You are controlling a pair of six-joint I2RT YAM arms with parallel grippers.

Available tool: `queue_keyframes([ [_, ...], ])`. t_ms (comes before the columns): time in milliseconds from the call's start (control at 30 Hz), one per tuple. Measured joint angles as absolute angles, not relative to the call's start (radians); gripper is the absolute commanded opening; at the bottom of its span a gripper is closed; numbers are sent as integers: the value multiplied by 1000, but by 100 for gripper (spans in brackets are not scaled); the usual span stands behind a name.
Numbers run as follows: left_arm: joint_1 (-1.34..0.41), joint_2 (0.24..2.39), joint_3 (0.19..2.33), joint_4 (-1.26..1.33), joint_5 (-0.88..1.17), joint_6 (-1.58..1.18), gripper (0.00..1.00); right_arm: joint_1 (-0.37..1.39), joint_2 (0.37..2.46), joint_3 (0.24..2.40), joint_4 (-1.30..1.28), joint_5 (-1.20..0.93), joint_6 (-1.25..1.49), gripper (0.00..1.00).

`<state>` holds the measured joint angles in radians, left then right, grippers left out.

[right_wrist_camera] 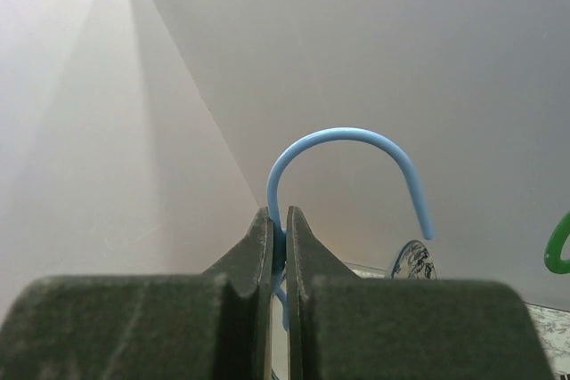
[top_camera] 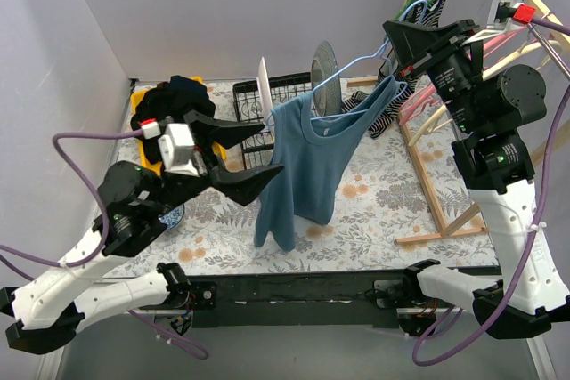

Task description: Remove the tank top from the hanger

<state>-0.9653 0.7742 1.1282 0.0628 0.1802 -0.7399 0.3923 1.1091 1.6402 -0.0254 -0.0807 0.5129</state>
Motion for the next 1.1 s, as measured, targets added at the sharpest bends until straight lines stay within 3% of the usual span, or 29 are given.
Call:
queue_keyframes([
  [200, -965, 876, 1118, 24, 194, -736, 62, 392, 1115, 1647, -18, -68, 531, 1],
  [233, -965, 895, 1118, 14, 194, -731, 40, 392, 1115, 1647, -17, -65, 533, 1],
  [267, -965, 910, 1118, 4, 193, -727, 24, 392, 1115, 1647, -17, -61, 537, 1],
  [367, -965, 944, 1118, -26, 185, -711, 0, 392, 1113, 1647, -14, -51, 540, 1],
  [1100, -965, 661, 1166, -184, 38, -696, 0, 395, 997, 1456, 26, 6, 494, 1],
])
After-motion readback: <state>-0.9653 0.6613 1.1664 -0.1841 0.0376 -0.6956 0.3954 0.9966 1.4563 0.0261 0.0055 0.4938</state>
